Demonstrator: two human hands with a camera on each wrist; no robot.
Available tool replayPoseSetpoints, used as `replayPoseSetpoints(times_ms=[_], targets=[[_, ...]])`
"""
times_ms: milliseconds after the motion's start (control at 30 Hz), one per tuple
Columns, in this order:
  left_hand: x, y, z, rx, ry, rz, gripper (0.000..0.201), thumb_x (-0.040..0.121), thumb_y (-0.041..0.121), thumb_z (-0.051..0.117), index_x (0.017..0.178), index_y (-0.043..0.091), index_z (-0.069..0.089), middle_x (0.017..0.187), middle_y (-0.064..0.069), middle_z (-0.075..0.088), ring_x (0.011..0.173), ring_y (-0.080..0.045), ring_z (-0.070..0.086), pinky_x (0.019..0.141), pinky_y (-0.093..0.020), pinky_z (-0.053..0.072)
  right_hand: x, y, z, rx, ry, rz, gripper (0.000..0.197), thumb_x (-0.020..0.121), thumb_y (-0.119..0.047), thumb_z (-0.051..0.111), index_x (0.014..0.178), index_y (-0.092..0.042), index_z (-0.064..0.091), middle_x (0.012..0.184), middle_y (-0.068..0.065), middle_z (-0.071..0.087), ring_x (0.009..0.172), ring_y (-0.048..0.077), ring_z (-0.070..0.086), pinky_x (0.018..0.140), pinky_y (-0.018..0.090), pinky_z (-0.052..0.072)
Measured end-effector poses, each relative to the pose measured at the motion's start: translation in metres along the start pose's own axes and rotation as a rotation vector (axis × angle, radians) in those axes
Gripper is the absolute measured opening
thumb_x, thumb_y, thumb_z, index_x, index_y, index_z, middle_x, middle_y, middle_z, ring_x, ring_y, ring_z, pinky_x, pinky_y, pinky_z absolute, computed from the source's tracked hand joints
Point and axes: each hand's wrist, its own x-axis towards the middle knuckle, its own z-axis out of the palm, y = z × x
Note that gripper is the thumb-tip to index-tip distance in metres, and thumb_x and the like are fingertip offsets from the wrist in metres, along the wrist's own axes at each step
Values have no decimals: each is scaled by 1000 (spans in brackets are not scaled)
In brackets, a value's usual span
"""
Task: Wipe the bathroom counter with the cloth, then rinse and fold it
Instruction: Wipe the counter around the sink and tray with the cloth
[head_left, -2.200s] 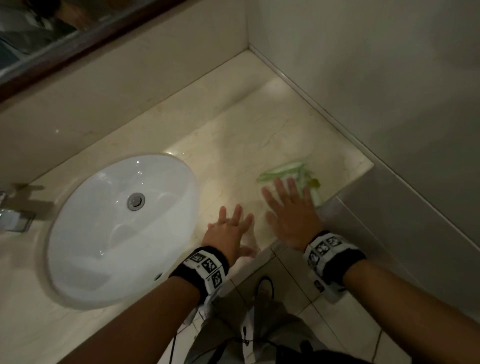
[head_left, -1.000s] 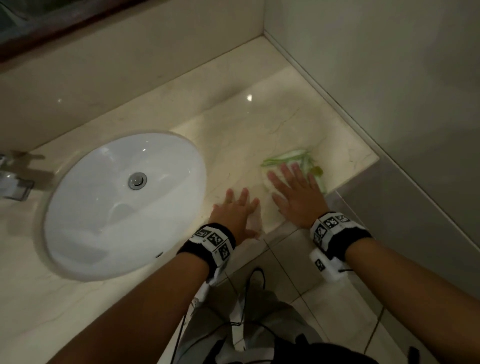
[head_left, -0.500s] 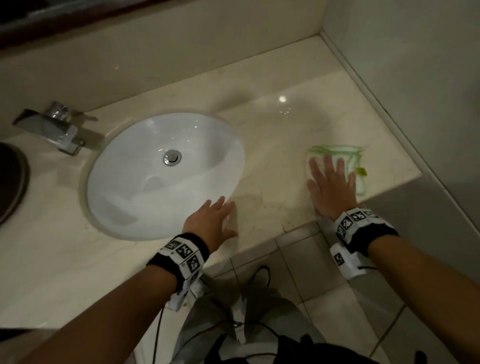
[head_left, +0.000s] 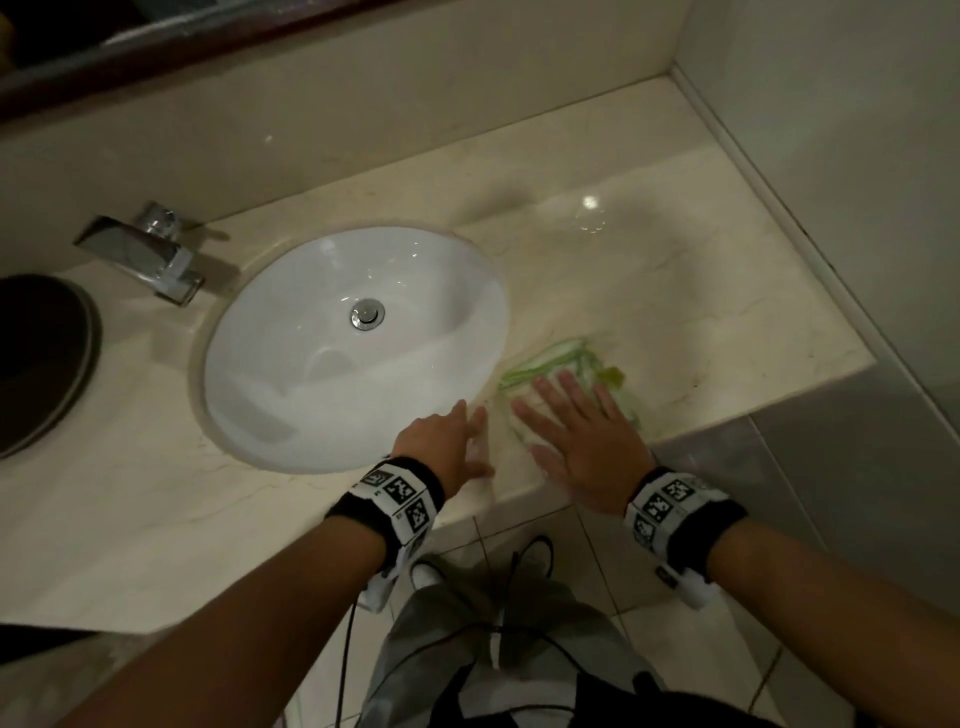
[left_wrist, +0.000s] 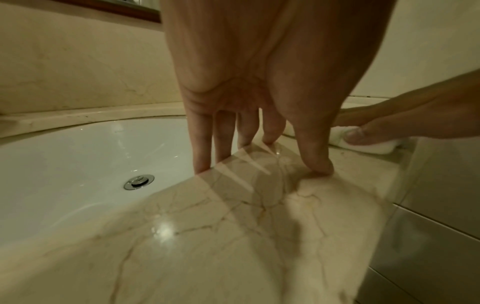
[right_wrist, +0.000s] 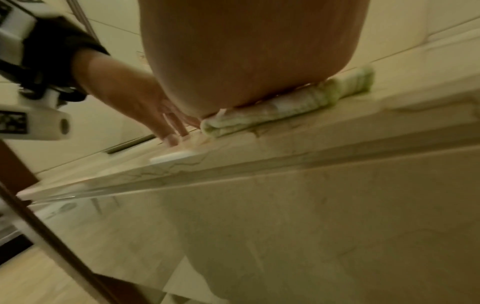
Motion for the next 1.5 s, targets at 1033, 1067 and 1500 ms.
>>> replayPoseSetpoints(times_ms=[1033,1067,1500], targets=[[6,-47,23,-61,42,-48,74,76,79,50,119,19,53,114,-4,63,99,-24,60,81,-35,49,10,-68,9,-20,-45,-18,57,95,-44,34,150,-27,33,159,11,23,145,42,17,107,67,24],[9,-46,20,-55,31,-54,71,75,79,52,111,18,56,104,-3,65,91,-23,61,75,-33,48,11,-65,8,-27,-75,-26,56,96,-45,32,149,-28,33,159,11,24,145,41,18,107,67,25],[20,-47,22,-103,-5,-90,69,71,76,60,102,14,62,84,0,58,76,-19,52,64,-30,41,77,-12,-19,28,-180,278,54,96,-55,6,147,-48,-10,159,-10,-18,147,19,-18,117,49,-11]])
